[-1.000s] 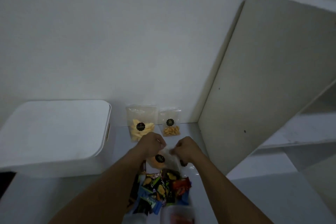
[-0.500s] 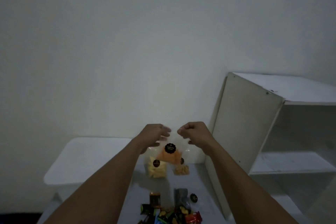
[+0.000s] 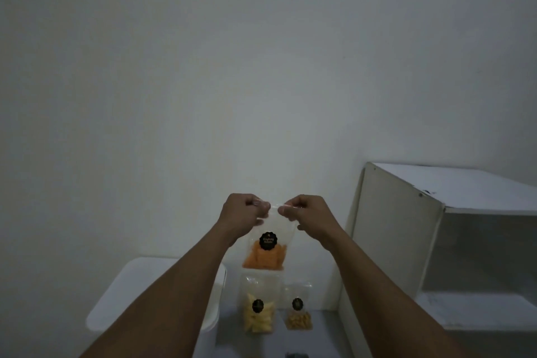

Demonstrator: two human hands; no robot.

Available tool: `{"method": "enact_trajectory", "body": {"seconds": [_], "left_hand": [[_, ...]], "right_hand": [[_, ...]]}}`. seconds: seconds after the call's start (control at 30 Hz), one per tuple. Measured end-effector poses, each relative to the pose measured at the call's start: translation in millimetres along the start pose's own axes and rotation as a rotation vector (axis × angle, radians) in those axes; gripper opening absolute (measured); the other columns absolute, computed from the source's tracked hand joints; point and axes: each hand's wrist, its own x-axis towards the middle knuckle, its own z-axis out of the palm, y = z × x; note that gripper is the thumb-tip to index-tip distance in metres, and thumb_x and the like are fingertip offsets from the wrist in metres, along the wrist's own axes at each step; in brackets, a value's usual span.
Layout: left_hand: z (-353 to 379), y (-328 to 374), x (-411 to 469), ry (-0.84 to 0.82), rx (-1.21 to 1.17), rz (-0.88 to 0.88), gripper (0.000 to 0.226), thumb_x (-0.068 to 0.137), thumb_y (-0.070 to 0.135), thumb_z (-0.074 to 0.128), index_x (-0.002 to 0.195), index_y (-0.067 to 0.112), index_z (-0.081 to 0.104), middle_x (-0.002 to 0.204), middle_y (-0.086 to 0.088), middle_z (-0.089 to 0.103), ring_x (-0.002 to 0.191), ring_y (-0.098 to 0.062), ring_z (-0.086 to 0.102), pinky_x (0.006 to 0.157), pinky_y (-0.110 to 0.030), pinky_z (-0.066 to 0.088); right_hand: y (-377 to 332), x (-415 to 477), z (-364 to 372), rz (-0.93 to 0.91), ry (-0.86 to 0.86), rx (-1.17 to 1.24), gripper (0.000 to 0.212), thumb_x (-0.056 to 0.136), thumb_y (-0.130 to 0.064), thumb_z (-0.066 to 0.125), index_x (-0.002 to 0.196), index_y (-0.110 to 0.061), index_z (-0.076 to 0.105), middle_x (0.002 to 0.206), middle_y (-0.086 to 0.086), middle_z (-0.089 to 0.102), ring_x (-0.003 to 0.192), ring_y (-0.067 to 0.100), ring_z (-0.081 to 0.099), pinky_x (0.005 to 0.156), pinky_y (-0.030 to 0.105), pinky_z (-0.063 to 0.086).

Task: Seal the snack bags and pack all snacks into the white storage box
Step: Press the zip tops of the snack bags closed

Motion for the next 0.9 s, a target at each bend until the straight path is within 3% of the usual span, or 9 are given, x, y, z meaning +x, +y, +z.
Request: {"method": "enact_trajectory", "body": {"seconds": [0.13, 0.23, 0.4, 0.53, 0.63, 0.77, 0.9], "left_hand": [[-7.1, 6.1, -0.8, -0.001, -0.048, -0.010, 0.020, 0.084, 0.017, 0.076, 0.090, -0.002, 0.072, 0.087, -0.007, 0.073, 0.084, -0.018, 0.072, 0.080, -0.035, 0.060], [-8.3, 7.8, -0.8, -0.030, -0.120, -0.043, 0.018, 0.084, 0.019, 0.076, 0.094, 0.004, 0.073, 0.091, -0.012, 0.074, 0.088, -0.020, 0.074, 0.078, -0.034, 0.061], [-8.1, 12.9, 3.9, 0.017, -0.166, -0.052, 0.012, 0.085, 0.007, 0.073, 0.088, -0.004, 0.070, 0.099, -0.015, 0.073, 0.094, -0.024, 0.071, 0.076, -0.035, 0.060], [-5.0, 20.0, 10.8, 0.068, -0.155, -0.018, 0.013, 0.083, 0.007, 0.075, 0.084, -0.005, 0.070, 0.097, -0.011, 0.073, 0.092, -0.023, 0.069, 0.073, -0.030, 0.058], [-2.9, 20.9, 14.6, 0.076, -0.170, -0.023, 0.010, 0.085, 0.009, 0.073, 0.079, 0.002, 0.070, 0.097, -0.011, 0.074, 0.091, -0.023, 0.071, 0.073, -0.032, 0.059], [1.6, 22.1, 16.9, 0.011, -0.318, -0.115, 0.004, 0.086, 0.006, 0.070, 0.085, 0.004, 0.067, 0.097, -0.014, 0.074, 0.093, -0.025, 0.073, 0.077, -0.036, 0.060], [6.5, 21.5, 18.8, -0.073, -0.269, -0.116, 0.025, 0.082, 0.014, 0.077, 0.098, -0.004, 0.070, 0.097, -0.017, 0.075, 0.089, -0.022, 0.073, 0.075, -0.030, 0.059]], "right_hand": [[1.0, 2.5, -3.7, 0.022, 0.011, 0.085, 0.014, 0.086, -0.018, 0.070, 0.087, -0.005, 0.072, 0.091, 0.014, 0.073, 0.079, 0.017, 0.064, 0.067, 0.029, 0.049], [-3.2, 5.3, -5.5, -0.036, 0.051, 0.023, 0.015, 0.087, -0.015, 0.070, 0.084, 0.000, 0.072, 0.084, 0.010, 0.073, 0.075, 0.014, 0.064, 0.065, 0.024, 0.047], [-6.3, 7.6, -13.3, -0.052, 0.081, 0.099, 0.014, 0.086, -0.014, 0.072, 0.084, 0.000, 0.075, 0.085, 0.006, 0.076, 0.072, 0.011, 0.064, 0.063, 0.019, 0.048], [-3.9, 5.9, -13.7, 0.009, 0.080, 0.222, 0.018, 0.085, -0.022, 0.073, 0.089, -0.004, 0.071, 0.088, 0.007, 0.074, 0.077, 0.012, 0.065, 0.071, 0.032, 0.053], [-4.4, 6.6, -15.1, 0.008, 0.072, 0.266, 0.008, 0.088, -0.013, 0.066, 0.088, -0.007, 0.071, 0.092, 0.007, 0.074, 0.081, 0.013, 0.066, 0.074, 0.033, 0.054], [-6.1, 9.5, -17.7, -0.001, 0.120, 0.237, 0.012, 0.088, -0.004, 0.061, 0.084, -0.005, 0.072, 0.087, 0.005, 0.076, 0.080, 0.014, 0.067, 0.071, 0.030, 0.052], [-8.1, 12.8, -21.0, -0.035, 0.139, 0.208, 0.009, 0.085, -0.004, 0.067, 0.080, -0.007, 0.073, 0.085, 0.004, 0.076, 0.078, 0.014, 0.068, 0.070, 0.028, 0.052]]}}
